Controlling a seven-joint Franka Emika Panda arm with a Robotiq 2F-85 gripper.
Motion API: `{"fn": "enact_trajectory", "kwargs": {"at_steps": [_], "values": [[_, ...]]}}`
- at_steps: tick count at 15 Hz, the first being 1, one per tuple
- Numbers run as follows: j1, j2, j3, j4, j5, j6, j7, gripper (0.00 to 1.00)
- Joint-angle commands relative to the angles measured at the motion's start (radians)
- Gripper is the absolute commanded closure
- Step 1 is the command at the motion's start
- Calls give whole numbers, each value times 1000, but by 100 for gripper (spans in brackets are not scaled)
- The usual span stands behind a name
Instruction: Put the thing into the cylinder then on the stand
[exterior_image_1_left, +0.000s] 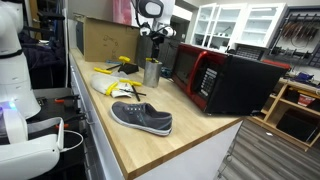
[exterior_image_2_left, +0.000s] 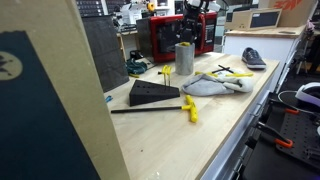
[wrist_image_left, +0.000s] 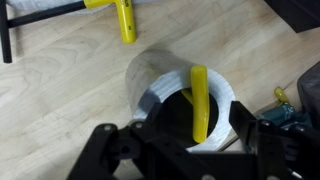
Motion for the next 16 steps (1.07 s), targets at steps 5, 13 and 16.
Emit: {"fn": "enact_trajectory", "kwargs": {"at_steps": [5, 13, 16], "values": [[0, 15, -4, 30, -1, -29, 3, 88], [32, -116, 8, -11, -157, -30, -49, 96], [51, -170, 24, -10, -249, -31, -109, 96]]}}
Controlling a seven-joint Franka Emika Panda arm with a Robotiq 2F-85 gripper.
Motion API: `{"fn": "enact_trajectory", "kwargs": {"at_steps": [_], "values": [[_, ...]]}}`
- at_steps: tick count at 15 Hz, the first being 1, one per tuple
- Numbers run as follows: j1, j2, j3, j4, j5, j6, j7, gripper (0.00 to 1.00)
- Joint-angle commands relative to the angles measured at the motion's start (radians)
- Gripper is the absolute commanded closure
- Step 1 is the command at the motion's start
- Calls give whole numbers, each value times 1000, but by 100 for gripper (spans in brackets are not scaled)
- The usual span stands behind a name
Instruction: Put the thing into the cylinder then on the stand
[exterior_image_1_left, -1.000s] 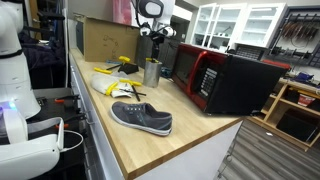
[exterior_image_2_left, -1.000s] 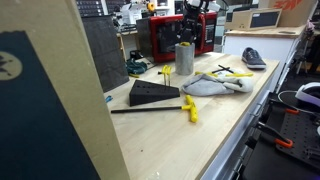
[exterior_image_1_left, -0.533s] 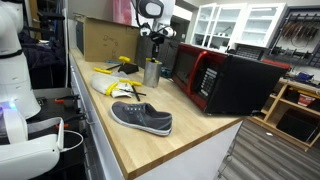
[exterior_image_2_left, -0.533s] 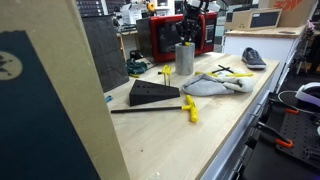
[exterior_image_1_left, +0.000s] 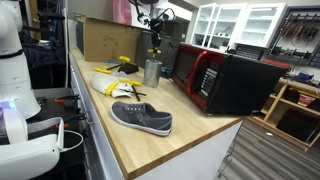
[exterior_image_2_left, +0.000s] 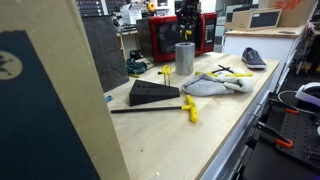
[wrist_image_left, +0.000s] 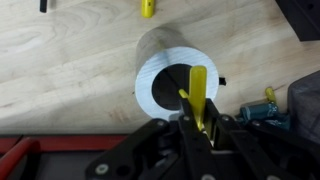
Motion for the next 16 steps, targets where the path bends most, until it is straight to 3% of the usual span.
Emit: {"fn": "enact_trajectory", "kwargs": {"at_steps": [1, 10, 11, 12, 13, 16], "values": [[17, -86, 23, -17, -67, -17, -101, 96], [68, -203, 49, -45, 21, -43, -565, 96], [74, -215, 47, -40, 49, -78, -583, 96], [65, -163, 48, -14, 14, -37, -514, 96], [68, -170, 48, -14, 19, -45, -521, 84], [66, -163, 48, -14, 19, -44, -520, 84]]}}
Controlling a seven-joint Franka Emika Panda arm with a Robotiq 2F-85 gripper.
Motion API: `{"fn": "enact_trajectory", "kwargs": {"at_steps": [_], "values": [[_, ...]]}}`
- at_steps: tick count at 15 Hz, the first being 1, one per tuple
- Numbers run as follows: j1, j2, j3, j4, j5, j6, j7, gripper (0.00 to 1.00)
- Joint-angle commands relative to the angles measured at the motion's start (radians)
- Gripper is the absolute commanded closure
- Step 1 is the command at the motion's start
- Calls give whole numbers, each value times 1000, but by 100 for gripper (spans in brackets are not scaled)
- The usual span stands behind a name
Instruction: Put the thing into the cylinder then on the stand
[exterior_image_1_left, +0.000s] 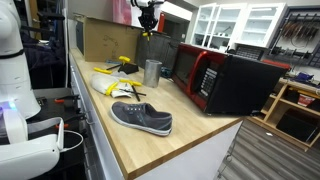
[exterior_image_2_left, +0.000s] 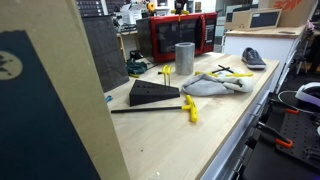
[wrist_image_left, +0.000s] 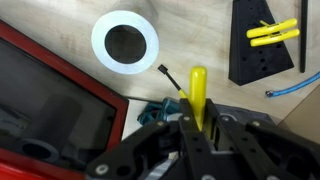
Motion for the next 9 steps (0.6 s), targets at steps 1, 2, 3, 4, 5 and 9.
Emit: {"fn": "enact_trajectory", "kwargs": {"at_steps": [1, 2, 3, 4, 5, 9], "values": [[0, 3, -1, 3, -1, -3, 1, 84], [0, 4, -1, 3, -1, -3, 1, 84], [0, 5, -1, 3, -1, -3, 1, 84], [0, 5, -1, 3, -1, -3, 1, 84], [0, 5, -1, 3, -1, -3, 1, 84], [27, 44, 16, 46, 18, -18, -82, 96]]}}
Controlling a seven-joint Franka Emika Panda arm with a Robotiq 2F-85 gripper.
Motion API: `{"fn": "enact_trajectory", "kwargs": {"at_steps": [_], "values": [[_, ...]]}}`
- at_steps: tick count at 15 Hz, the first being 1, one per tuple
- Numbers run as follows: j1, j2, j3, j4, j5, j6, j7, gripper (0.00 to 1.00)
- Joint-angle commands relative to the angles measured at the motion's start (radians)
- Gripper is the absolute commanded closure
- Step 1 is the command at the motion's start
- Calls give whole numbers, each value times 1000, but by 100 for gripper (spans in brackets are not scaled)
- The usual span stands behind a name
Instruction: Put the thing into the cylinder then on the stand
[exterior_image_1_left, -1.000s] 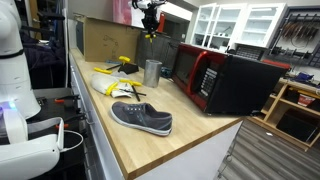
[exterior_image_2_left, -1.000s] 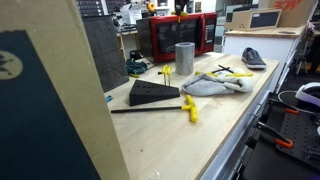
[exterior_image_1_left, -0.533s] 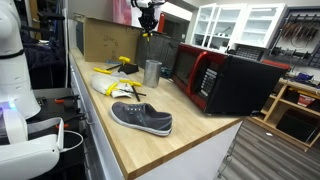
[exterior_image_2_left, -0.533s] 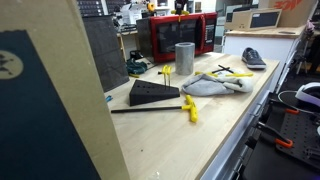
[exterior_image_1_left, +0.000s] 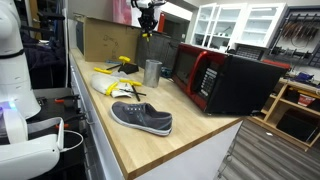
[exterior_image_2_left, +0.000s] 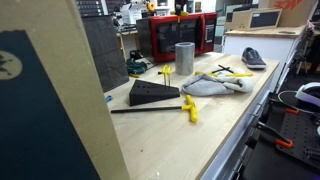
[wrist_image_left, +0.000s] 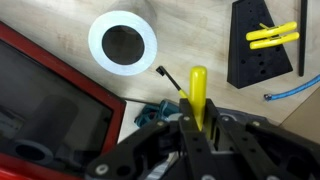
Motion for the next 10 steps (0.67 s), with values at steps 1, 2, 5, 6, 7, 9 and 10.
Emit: {"fn": "enact_trajectory", "kwargs": {"at_steps": [1, 2, 5, 6, 7, 9, 10], "values": [[29, 48, 21, 60, 16, -24, -87, 96], [39, 65, 30, 77, 26, -23, -118, 96], [58, 111, 57, 136, 54, -36, -195, 96], [63, 131, 67, 158, 74, -38, -238, 96], [67, 149, 76, 178, 92, -31, -301, 96], [67, 185, 97, 222, 122, -41, -399, 96], [66, 203, 107, 243, 140, -53, -449, 96]]}}
